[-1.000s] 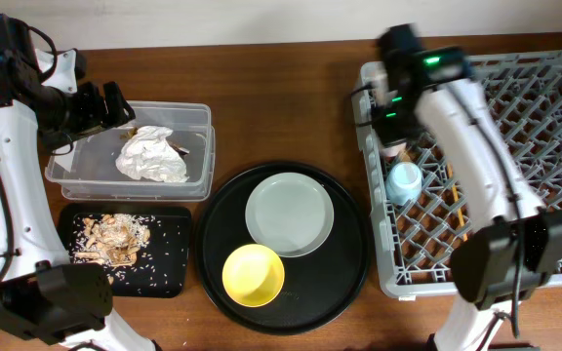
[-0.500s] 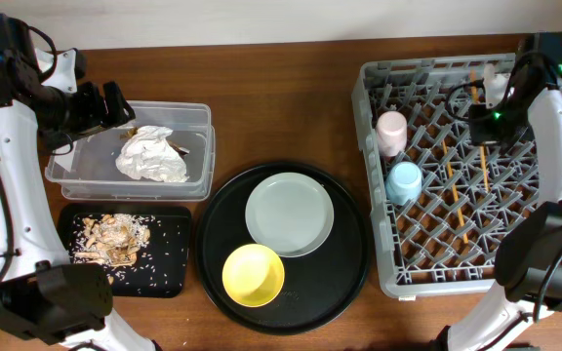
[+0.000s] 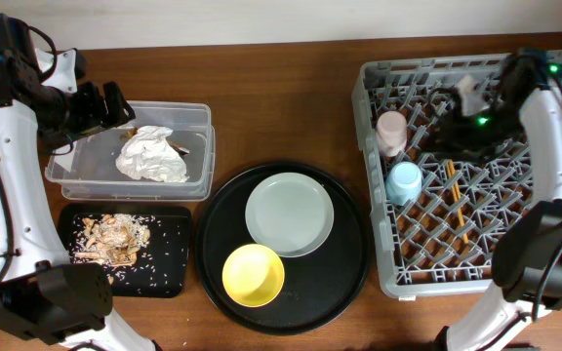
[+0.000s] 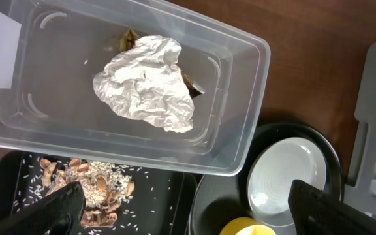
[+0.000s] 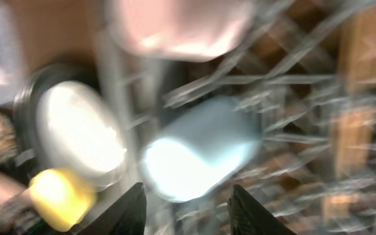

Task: Sort waste into correct bins and load items into the dishwasher rack
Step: 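Reach the right gripper to the yellow bowl and grasp its rim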

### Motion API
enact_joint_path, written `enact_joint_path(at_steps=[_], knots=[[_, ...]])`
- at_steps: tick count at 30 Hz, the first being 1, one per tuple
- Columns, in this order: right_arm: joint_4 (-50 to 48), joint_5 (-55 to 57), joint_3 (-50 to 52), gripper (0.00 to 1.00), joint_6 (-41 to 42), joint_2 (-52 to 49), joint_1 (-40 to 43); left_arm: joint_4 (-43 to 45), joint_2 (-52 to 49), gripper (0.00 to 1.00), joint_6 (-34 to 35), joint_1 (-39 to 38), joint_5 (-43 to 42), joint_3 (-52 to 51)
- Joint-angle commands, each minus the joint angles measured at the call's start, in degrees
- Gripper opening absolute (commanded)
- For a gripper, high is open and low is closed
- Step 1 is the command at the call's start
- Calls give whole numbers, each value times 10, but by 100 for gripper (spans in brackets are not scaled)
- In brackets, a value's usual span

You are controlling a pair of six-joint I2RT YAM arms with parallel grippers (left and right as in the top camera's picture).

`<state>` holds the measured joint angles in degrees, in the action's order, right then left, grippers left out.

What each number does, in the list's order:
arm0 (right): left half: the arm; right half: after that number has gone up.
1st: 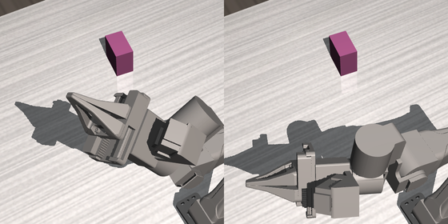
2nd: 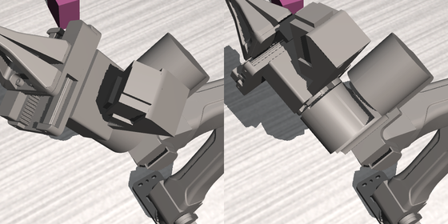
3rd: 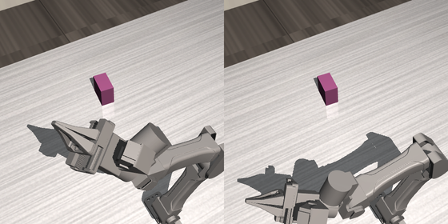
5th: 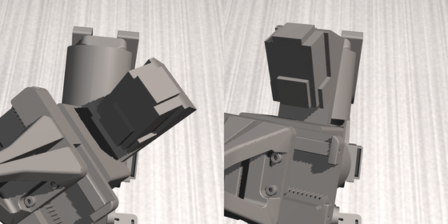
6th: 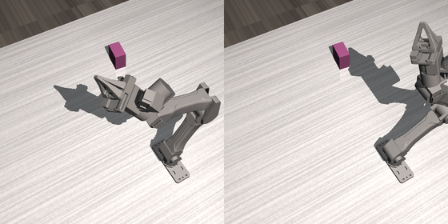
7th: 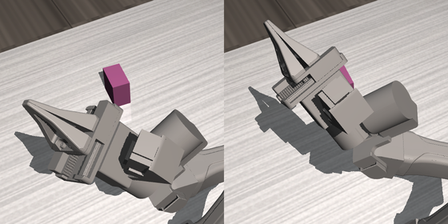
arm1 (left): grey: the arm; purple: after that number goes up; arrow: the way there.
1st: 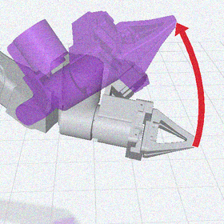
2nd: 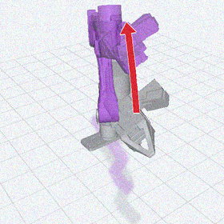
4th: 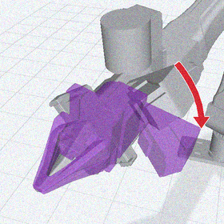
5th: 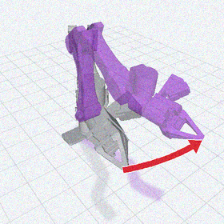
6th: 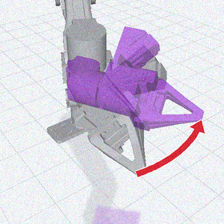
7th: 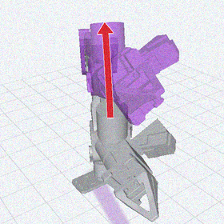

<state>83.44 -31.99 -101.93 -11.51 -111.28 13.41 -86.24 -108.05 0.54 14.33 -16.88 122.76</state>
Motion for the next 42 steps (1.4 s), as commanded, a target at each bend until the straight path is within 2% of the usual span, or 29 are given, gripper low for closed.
enact_joint_path(at_steps=[1, 7, 13, 16, 17, 20, 22, 24, 25, 26, 27, 30, 31, 32, 33, 34, 38, 42], knots=[[63, -89, 2, 47, -70, 2, -89, 0, 2, 99, 3, 1, 2, 1], [113, -90, 2, 49, -70, 15, -293, 0, 2, 99, 3, 1, 2, 1], [108, -79, 2, 53, -8, 24, -505, 0, 2, 99, 3, 1, 2, 1], [68, -71, 2, 54, 38, 23, -596, 0, 2, 99, 3, 1, 2, 1], [47, -42, 2, 53, 75, 23, -624, 0, 2, 99, 3, 1, 2, 1], [-5, 150, 2, 54, 229, 23, -717, 0, 2, 99, 3, 1, 2, 1], [-29, 268, 2, 53, 305, 22, -775, 0, 2, 99, 3, 1, 2, 1], [-47, 337, 2, 53, 349, 22, -813, 0, 2, 99, 3, 1, 2, 1], [-63, 354, 4, 62, 363, 21, -832, 0, 2, 99, 3, 1, 2, 1], [-73, 354, 9, 90, 363, 21, -840, 0, 2, 99, 3, 1, 2, 1], [-83, 353, 17, 99, 363, 21, -842, 0, 2, 99, 3, 1, 2, 1], [-126, 352, 63, 99, 363, 21, -842, 0, 2, 99, 3, 1, 2, 1], [-144, 351, 81, 90, 363, 21, -842, 0, 2, 99, 3, 1, 2, 1], [-163, 347, 97, 72, 363, 21, -842, 0, 2, 99, 3, 1, 2, 1], [-190, 340, 119, 43, 363, 21, -842, 0, 2, 99, 3, 1, 2, 1], [-210, 336, 133, 34, 363, 21, -842, 0, 2, 99, 3, 1, 2, 1], [-300, 335, 212, 34, 362, 21, -842, 0, 2, 99, 3, 1, 2, 1], [-322, 325, 234, 32, 362, 21, -842, 0, 2, 99, 3, 1, 2, 1]])
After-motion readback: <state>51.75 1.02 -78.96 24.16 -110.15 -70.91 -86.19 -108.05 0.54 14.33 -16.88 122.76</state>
